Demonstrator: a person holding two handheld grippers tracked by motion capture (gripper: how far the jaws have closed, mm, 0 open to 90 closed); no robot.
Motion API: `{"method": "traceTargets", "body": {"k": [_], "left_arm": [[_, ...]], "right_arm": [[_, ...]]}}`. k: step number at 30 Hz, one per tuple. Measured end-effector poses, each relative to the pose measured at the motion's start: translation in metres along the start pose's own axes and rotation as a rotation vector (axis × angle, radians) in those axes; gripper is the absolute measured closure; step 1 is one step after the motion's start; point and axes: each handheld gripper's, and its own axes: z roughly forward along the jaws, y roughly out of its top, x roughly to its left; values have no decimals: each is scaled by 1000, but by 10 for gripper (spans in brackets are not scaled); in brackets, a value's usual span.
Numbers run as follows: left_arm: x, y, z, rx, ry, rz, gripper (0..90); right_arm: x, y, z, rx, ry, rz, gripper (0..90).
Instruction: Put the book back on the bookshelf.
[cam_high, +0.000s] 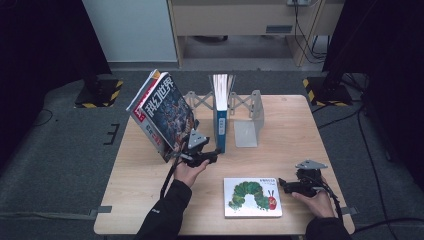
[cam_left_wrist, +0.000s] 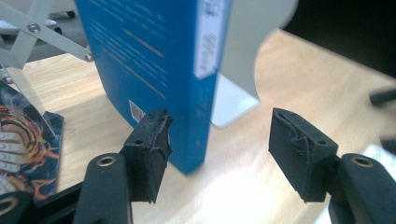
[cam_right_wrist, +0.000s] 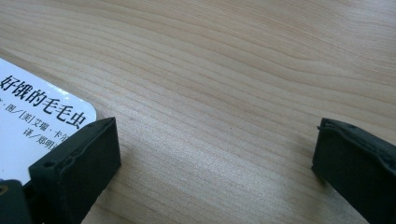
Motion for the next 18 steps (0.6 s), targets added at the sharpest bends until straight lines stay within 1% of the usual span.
{"method": "traceTargets", "body": {"k": [2, 3, 4, 8, 9, 11, 12, 13, 14, 16, 17, 18], "left_arm": [[-5, -2, -4, 23, -21, 23, 363], [-5, -2, -4, 23, -21, 23, 360], [-11, -6, -8, 50, -28, 55, 355], [-19, -17, -14, 93, -48, 86, 346], [-19, -17, -14, 93, -48, 86, 345], [-21, -25, -16, 110, -52, 91, 336], [-22, -29, -17, 121, -60, 81, 332], [-22, -32, -18, 139, -69, 81, 329], [-22, -35, -19, 153, -69, 84, 321], [-22, -44, -21, 180, -67, 92, 316], [-22, -53, -22, 187, -72, 78, 307], [-21, -57, -22, 192, -77, 65, 304]], "right_arm": [[0, 0, 0, 0, 1, 0, 12], [0, 0, 0, 0, 1, 0, 12], [0, 0, 0, 0, 1, 0, 12], [0, 0, 0, -1, -4, 2, 14], [0, 0, 0, -1, -4, 2, 14], [1, 0, 0, 1, -6, 8, 17], [1, 0, -1, -1, -8, 8, 19], [1, 0, -1, 1, -11, 9, 25], [2, 0, -1, 2, -13, 13, 33], [2, 1, -2, 10, -10, 5, 50], [3, 1, -3, 19, -9, 3, 67], [4, 2, -4, 22, -9, 8, 74]]}}
